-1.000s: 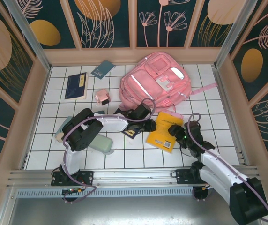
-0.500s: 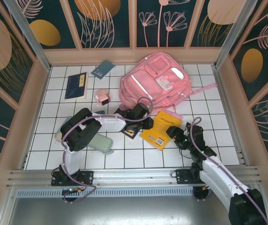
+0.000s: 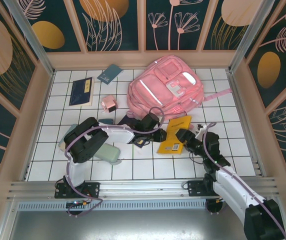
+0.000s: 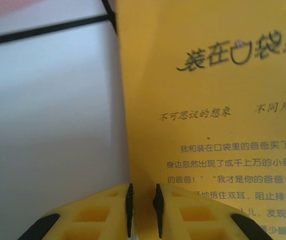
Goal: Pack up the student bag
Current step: Pick up the book from the middle-right of the table.
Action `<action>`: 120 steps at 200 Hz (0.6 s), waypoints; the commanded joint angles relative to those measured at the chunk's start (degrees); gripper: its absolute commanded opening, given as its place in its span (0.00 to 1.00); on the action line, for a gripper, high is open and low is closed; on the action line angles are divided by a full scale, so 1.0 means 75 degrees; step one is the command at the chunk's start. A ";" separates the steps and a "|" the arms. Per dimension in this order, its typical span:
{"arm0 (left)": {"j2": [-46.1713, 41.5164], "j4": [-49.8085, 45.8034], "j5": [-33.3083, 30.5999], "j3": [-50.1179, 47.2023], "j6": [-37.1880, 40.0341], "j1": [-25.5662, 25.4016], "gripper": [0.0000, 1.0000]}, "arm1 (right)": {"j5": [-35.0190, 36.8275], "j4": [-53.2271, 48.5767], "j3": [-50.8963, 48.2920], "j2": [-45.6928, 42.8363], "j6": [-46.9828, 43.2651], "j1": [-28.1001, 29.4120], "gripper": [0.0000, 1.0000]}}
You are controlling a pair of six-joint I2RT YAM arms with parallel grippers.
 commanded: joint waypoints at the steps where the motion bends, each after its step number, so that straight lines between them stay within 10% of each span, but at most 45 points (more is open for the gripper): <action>1: 0.0069 -0.0060 0.0673 -0.0094 -0.0104 -0.0127 0.22 | -0.0514 0.1051 0.0196 0.0283 -0.0207 0.0055 0.63; 26: 0.0084 -0.0114 0.0619 -0.0058 -0.0098 -0.0130 0.23 | -0.0382 0.0830 0.0392 0.0409 -0.0339 0.0055 0.60; 94: -0.0645 -0.0953 -0.0743 0.0134 0.0184 -0.0097 0.33 | 0.1187 -0.2855 0.1578 0.0125 -0.1477 -0.0065 0.00; 120: -0.1467 -0.1142 -0.1485 0.0234 0.0293 0.0050 0.44 | 0.1029 -0.2780 0.1804 0.0079 -0.1591 -0.0206 0.00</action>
